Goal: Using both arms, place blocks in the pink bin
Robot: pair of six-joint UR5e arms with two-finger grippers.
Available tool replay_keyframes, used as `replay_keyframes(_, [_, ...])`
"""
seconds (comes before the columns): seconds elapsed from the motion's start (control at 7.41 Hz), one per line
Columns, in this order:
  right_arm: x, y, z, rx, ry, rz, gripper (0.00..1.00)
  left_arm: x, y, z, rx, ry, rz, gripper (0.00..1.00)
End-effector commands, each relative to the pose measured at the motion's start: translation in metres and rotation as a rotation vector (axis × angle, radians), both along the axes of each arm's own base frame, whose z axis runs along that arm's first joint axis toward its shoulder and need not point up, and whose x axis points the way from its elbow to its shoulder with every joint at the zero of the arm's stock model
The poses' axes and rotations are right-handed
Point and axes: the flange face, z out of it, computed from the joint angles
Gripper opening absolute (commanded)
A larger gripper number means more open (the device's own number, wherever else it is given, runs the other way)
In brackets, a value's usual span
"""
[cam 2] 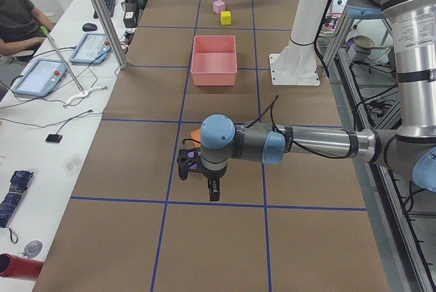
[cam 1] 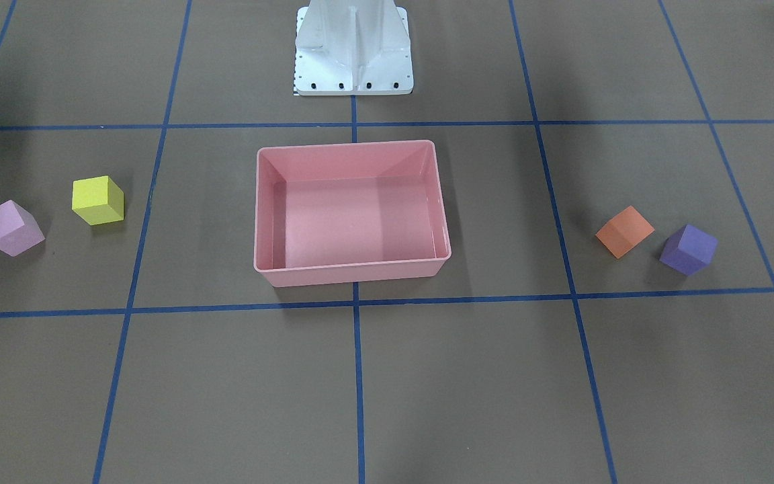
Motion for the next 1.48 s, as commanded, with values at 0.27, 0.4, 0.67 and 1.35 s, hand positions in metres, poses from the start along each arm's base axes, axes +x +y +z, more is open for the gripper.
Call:
replay_keyframes(0.27, [0.000, 0.000, 0.003, -0.003, -0.002, -0.003, 1.00, 0.001, 0.000, -0.005, 0.007, 0.002, 0.002, 1.00])
replay_keyframes(0.4, [0.000, 0.000, 0.003, -0.003, -0.002, -0.003, 1.00, 0.001, 0.001, -0.004, 0.006, 0.002, 0.002, 1.00])
replay_keyframes(0.67, [0.000, -0.001, 0.002, 0.001, -0.002, -0.004, 1.00, 0.001, 0.003, -0.001, 0.001, 0.002, 0.002, 1.00])
replay_keyframes(1.35, [-0.009, -0.004, -0.006, 0.032, -0.055, 0.018, 1.00, 0.002, 0.003, -0.003, 0.003, 0.004, 0.002, 1.00])
